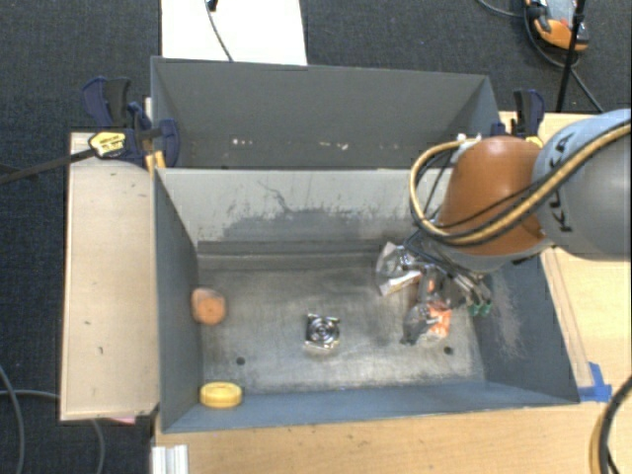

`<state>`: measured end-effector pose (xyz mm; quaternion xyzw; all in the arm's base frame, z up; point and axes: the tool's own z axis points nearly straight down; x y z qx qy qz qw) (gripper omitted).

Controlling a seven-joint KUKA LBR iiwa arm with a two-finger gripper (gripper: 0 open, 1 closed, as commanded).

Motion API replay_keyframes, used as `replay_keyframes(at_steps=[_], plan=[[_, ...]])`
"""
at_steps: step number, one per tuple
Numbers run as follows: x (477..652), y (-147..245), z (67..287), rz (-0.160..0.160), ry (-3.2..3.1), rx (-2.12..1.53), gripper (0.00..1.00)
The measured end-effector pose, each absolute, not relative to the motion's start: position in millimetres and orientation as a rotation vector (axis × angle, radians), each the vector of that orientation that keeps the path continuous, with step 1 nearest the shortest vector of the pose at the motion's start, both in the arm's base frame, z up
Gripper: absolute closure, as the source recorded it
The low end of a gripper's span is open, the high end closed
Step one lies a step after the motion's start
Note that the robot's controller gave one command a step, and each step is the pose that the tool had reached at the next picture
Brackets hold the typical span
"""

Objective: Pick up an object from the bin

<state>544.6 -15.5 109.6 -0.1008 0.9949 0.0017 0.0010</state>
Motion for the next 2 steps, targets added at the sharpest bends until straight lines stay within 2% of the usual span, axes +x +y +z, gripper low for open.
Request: replay_keyframes(at_steps=[1,2], plan=[[538.8,-62,89,0.001,3.140,-0.002,0.00],[499.6,-114,72,0.000,3.125,-0.305,1.00]])
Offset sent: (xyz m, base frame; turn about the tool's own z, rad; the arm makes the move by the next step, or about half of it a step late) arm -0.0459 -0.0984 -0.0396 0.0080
